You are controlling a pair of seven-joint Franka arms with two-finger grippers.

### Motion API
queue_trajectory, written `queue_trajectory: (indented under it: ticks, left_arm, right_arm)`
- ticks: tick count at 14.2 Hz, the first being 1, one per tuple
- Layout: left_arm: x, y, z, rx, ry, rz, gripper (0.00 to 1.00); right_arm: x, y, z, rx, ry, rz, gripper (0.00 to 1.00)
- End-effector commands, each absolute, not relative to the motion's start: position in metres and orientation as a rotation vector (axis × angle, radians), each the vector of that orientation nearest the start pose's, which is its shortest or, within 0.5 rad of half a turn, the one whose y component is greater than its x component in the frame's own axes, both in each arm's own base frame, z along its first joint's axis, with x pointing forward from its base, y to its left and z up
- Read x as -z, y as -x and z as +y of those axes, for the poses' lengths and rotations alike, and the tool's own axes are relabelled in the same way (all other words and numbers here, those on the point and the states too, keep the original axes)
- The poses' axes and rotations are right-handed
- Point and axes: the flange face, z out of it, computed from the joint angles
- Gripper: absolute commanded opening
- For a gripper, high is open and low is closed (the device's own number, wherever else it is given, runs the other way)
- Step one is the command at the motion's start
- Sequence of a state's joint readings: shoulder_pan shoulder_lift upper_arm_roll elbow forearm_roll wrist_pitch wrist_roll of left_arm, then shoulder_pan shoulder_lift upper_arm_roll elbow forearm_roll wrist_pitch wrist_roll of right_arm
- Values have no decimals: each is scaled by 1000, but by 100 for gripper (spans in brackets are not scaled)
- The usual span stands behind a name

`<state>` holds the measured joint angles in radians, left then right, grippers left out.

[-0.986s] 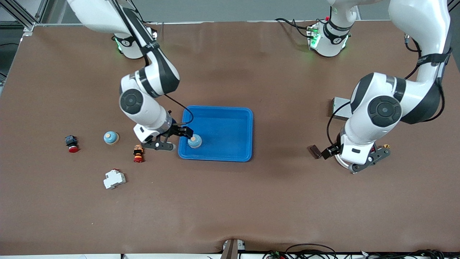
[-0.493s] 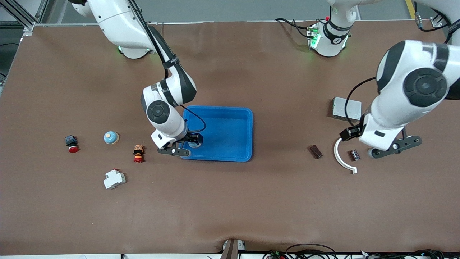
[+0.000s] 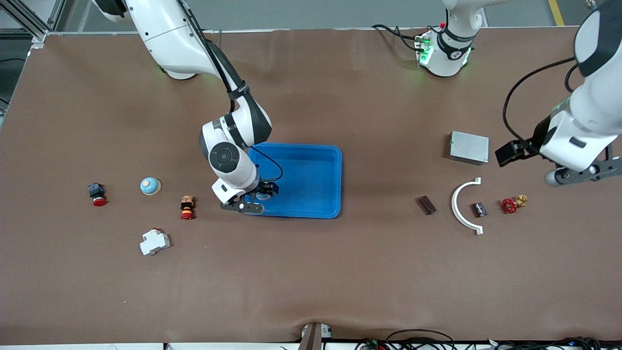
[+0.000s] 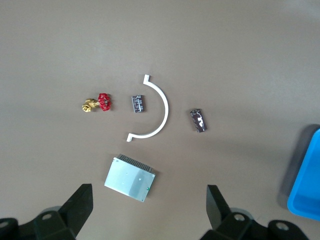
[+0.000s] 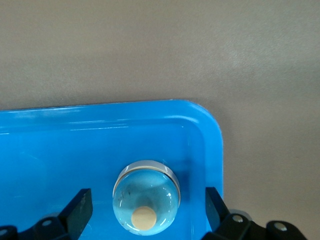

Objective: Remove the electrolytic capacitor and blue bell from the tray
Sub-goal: 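Lower the right gripper onto the second bell while the left gripper withdraws, then close the right gripper on the second bell and lift it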

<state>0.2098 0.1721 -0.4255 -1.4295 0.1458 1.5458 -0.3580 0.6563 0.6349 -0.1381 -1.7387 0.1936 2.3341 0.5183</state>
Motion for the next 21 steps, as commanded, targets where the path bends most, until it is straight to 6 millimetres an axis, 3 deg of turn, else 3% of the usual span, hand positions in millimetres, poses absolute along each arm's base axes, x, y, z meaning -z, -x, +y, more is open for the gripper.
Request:
queue_trajectory:
  ticks: [1,3,6,10,17,21]
  left_arm:
    - [-628,-564,-106,4,3049,-169,100]
    - [-635,-548,-103,-10,3057,-110,100]
    - [-633,-528,-80,-58,3119,-121,100]
    - [-639,-504,-77,-50,3114,-119,100]
    - [-652,-493,-74,-52,3113,-124,100]
    - [-648,-496,-68,-60,3113,-143,100]
  right_arm:
    - [-209,-574,344,-85,3107,185,100]
    - [-207,-572,347,-85,3108,180,100]
    - [-199,-568,355,-84,3110,163,100]
    - [-192,-566,359,-68,3109,157,100]
    - [-188,-563,359,-72,3115,150,100]
    - [-183,-562,358,-79,3119,151,100]
